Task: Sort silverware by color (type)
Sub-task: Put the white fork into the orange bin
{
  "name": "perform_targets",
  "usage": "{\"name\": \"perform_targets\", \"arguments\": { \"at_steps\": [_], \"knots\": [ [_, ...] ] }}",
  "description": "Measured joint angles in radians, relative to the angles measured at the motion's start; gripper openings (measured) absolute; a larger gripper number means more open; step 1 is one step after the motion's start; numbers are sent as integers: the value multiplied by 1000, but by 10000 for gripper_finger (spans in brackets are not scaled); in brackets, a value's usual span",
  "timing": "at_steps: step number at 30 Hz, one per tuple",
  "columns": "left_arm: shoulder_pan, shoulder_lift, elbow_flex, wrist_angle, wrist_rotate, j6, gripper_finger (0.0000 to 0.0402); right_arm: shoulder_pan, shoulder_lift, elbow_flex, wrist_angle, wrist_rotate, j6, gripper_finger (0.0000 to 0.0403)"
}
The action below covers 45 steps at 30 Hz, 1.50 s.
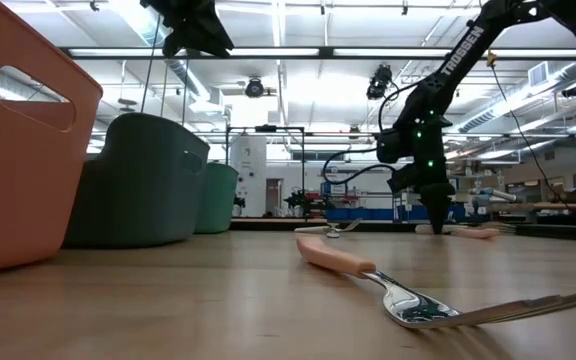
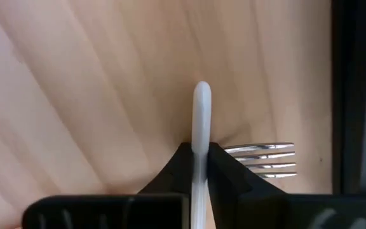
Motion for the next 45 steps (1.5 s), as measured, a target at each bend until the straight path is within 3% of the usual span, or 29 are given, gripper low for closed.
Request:
{"name": "perform_targets", "arguments": {
  "at_steps": [8,12,15,19,24,32,45],
  "knots": [
    [0,0,0,0,0,0,105,7,-110,63,-125,9,55,28],
    [0,0,0,0,0,0,105,18,-177,145,-165,-42,148,28],
    [0,0,0,1,0,0,105,43,-231,205,-162,-157,245,28],
    [0,0,0,10,0,0,105,105,-313,268,-97,-397,381,28],
    [-1,21,-1,70,1,-12,105,225,-413,277,176,-579,562,28],
    [-31,96,-1,271,125,-12,105,418,-446,278,582,-640,719,31],
    [-57,177,-1,400,222,-15,104,566,-441,278,623,-596,762,31]
  ]
}}
